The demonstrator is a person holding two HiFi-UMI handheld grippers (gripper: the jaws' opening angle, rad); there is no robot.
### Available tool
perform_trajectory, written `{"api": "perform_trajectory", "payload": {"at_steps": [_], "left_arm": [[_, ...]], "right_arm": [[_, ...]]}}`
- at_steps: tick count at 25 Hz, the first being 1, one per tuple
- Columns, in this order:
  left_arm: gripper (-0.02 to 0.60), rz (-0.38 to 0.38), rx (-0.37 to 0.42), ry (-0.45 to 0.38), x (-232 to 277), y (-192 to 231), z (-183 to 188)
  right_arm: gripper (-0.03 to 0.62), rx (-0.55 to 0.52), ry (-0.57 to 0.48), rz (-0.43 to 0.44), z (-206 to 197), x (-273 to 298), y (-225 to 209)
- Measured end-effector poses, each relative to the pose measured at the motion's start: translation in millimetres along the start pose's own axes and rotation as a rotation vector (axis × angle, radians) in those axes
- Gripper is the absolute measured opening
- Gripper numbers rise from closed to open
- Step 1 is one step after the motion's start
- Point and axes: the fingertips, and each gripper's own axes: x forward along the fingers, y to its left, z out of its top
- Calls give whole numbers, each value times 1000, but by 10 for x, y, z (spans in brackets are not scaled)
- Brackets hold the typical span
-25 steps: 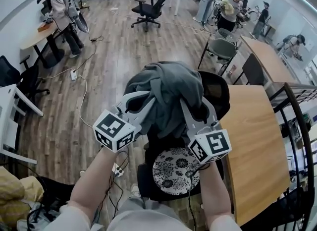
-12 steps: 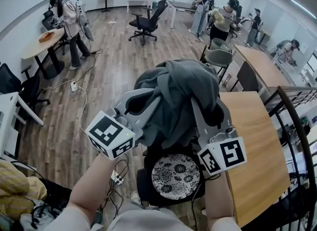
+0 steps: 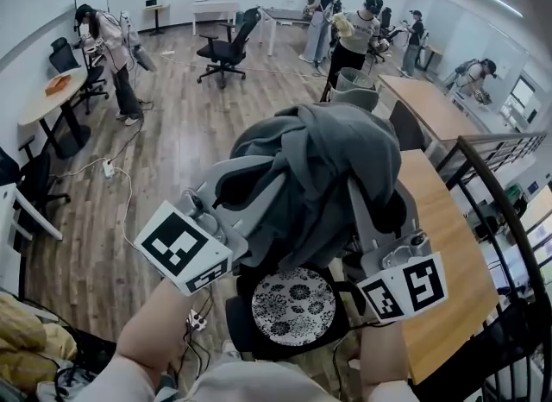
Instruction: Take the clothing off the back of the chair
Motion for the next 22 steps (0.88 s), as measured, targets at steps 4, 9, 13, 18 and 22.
{"api": "perform_trajectory", "payload": {"at_steps": [4,9,13,18,22], "left_arm": [[28,-72,7,-19,233,-250,73],[28,-144,-5,-36,451,-573,118],[28,-206,-14,-35,657,-865,-3],[28,-270,-52,-22,828,-1191,-212],[28,-295,-73,7,930,-1349,-417]], "right_arm": [[124,-28,0,-62,132,-268,-204],[124,-47,15,-123,228,-624,-387],[126,-46,40,-176,149,-942,-584],[125,-32,91,-223,0,-1274,-783],[126,-24,128,-252,-164,-1455,-886]]}}
